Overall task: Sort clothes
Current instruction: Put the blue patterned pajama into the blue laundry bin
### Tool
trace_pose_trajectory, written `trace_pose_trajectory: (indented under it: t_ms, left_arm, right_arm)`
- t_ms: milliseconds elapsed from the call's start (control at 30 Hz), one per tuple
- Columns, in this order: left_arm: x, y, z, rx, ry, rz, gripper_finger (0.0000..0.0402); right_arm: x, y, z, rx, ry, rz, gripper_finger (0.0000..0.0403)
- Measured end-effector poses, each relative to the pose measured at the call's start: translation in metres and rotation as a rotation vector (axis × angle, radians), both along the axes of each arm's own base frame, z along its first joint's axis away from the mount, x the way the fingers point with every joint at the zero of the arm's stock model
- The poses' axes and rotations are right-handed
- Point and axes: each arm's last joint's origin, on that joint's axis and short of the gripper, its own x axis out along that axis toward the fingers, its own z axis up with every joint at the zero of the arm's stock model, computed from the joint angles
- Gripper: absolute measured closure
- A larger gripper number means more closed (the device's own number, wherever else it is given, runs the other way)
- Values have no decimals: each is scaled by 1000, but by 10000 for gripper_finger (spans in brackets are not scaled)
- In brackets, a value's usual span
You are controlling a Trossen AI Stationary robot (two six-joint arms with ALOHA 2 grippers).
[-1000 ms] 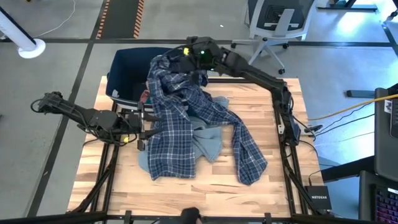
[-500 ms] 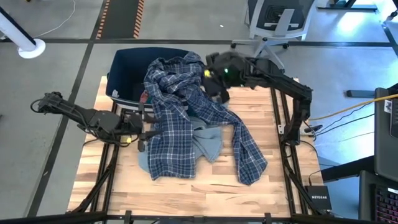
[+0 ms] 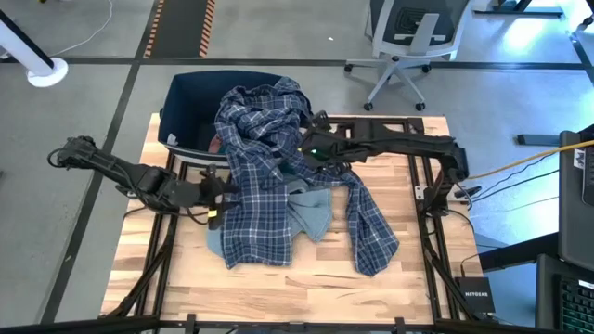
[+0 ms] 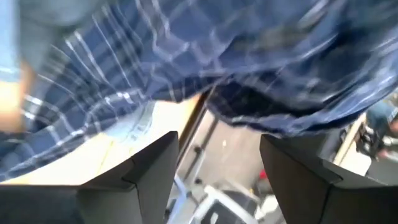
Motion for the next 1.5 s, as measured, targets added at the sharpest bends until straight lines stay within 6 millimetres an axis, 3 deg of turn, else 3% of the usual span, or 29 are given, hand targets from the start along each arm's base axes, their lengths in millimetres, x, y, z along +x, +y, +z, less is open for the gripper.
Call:
trace_pose_trajectory:
  t_ms: [333, 500, 667, 933, 1133, 1300, 1500]
  left_arm:
    - [0, 11, -14, -22, 106, 195, 233]
    - [8, 12, -13, -26, 68, 203, 233]
    - [6, 12, -4, -56, 66, 169, 233]
    - [-17, 14, 14, -182, 202, 225, 233]
    - [-28, 19, -12, -218, 326, 415, 233]
    - [-19, 18, -35, -128, 256, 405, 233]
    - [6, 12, -36, -58, 52, 250, 233]
  right_arm:
    - [-46, -25, -79, -35, -171, -102, 157]
    - [-64, -21, -117, -36, -210, -104, 157]
    - [-71, -20, -140, -17, -232, -110, 157]
    - [-65, -22, -138, -66, -315, -82, 157]
    - [-61, -20, -136, -9, -363, -43, 157]
    - [-59, -20, -140, 13, -369, -46, 157]
    - [-42, -20, -153, 98, -425, 23, 157]
